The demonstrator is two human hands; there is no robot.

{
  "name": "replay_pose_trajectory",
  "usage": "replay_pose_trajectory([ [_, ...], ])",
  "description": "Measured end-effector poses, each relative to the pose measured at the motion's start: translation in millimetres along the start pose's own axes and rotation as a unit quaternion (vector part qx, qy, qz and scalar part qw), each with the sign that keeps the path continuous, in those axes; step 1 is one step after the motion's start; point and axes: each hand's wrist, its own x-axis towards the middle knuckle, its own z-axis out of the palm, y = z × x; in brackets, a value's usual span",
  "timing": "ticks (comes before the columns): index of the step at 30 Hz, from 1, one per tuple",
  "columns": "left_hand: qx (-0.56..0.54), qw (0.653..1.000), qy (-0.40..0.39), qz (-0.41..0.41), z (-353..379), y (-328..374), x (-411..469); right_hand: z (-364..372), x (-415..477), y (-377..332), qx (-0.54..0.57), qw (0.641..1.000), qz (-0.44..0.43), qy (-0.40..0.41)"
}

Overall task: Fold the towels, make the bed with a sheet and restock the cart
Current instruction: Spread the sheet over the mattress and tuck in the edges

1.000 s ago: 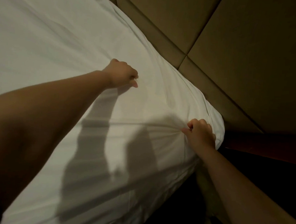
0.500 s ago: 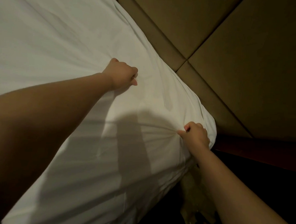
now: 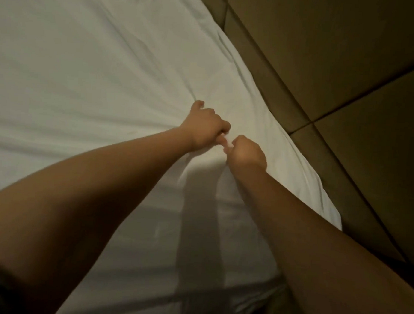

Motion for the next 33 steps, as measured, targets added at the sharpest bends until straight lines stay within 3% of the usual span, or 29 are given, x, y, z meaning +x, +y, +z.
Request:
replay_pose_trajectory([
  [5, 0.110, 0.991, -0.064, 0.043, -26, -35, 6, 4, 5, 19, 0.135, 0.991, -0.012, 0.000],
  [10, 0.091, 0.994, -0.054, -0.026, -49, -76, 18, 5, 9, 24, 0.143, 0.989, -0.031, 0.006],
  [13, 0.087, 0.995, -0.045, -0.027, -50, -84, 23, 5, 9, 25, 0.154, 0.988, -0.033, 0.008],
  [17, 0.085, 0.996, 0.019, -0.006, -44, -85, 26, 4, 6, 25, 0.130, 0.991, -0.037, 0.013],
  [21, 0.055, 0.998, 0.022, -0.027, -35, -85, 32, -3, 9, 17, 0.079, 0.996, -0.045, -0.010],
  [27, 0.048, 0.997, 0.049, -0.031, -27, -89, 33, -16, 46, -46, 0.052, 0.991, -0.102, 0.067],
  [30, 0.054, 0.997, 0.040, -0.029, -30, -95, 32, -20, 75, -72, -0.080, 0.993, -0.084, 0.006],
  [33, 0.080, 0.997, 0.012, -0.019, -38, -108, 30, -20, 85, -70, -0.092, 0.993, -0.073, -0.025],
])
